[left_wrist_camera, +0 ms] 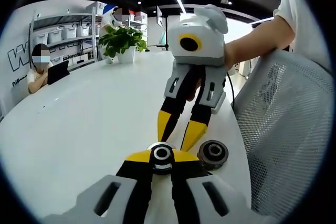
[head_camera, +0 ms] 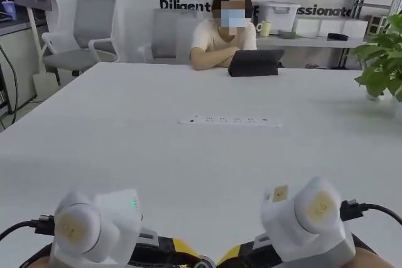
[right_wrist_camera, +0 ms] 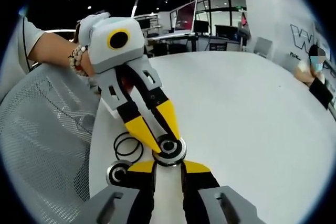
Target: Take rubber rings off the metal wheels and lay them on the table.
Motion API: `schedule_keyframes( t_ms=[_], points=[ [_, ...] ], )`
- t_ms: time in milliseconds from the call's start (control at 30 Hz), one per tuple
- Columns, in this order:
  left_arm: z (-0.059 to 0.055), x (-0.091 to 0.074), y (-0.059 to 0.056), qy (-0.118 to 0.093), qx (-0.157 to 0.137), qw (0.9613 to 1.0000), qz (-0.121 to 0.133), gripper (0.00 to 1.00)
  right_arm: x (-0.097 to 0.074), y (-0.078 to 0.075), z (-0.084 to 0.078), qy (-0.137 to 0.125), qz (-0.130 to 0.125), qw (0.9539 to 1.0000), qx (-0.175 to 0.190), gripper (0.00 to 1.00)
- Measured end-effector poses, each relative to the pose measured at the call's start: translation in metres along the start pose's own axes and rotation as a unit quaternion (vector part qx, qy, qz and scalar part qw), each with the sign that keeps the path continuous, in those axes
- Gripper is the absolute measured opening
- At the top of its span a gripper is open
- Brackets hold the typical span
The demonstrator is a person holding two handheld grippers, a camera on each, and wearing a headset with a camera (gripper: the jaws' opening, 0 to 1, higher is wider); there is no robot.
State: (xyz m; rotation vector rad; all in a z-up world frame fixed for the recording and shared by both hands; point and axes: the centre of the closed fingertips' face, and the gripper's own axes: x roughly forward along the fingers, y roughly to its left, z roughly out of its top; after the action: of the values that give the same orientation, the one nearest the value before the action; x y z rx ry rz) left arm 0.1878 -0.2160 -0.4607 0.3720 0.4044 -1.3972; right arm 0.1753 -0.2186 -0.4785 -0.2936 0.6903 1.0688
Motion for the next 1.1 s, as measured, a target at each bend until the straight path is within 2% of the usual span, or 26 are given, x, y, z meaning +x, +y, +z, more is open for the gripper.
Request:
schedule_keyframes(
  t_ms=[133,267,367,433,600,733,900,1100],
  points=[
    [0.0002,0.0000,-0.0002,0.000,0.000,1.0000,0.000,0.07,0.0032,0.0036,0.0024,-0.004,0.002,1.0000,0.000,0.26],
    [0.0001,-0.0002,-0.0001,0.000,0.000,1.0000,0.000,0.07,0.0051,0.0022,0.0038,-0.007,-0.004,1.0000,0.001,0.26],
    [0.0001,-0.0003,0.0000,0.000,0.000,1.0000,0.000,0.07,0.0037,-0.0010,0.0029,-0.004,-0.010,0.9999,-0.004,0.20],
    [0.0000,-0.0003,0.0001,0.001,0.001,1.0000,0.001,0.07,0.0031,-0.0002,0.0026,-0.006,-0.006,1.0000,0.005,0.19],
    [-0.0001,-0.0003,0.0003,0.001,0.000,1.0000,0.001,0.07,0.0016,-0.0004,0.0013,-0.003,-0.005,1.0000,0.001,0.17],
    [-0.0001,-0.0003,0.0003,0.001,-0.001,1.0000,0.001,0.07,0.0007,-0.0017,-0.0027,0.010,-0.007,0.9997,-0.022,0.11],
    [0.0001,-0.0001,0.0001,0.001,-0.001,1.0000,0.002,0.07,-0.0002,-0.0018,-0.0026,0.008,-0.006,0.9996,-0.026,0.09],
    [0.0001,-0.0001,0.0006,0.000,-0.004,1.0000,0.005,0.07,-0.0012,-0.0052,-0.0039,0.013,-0.015,0.9991,-0.037,0.01]
  ],
)
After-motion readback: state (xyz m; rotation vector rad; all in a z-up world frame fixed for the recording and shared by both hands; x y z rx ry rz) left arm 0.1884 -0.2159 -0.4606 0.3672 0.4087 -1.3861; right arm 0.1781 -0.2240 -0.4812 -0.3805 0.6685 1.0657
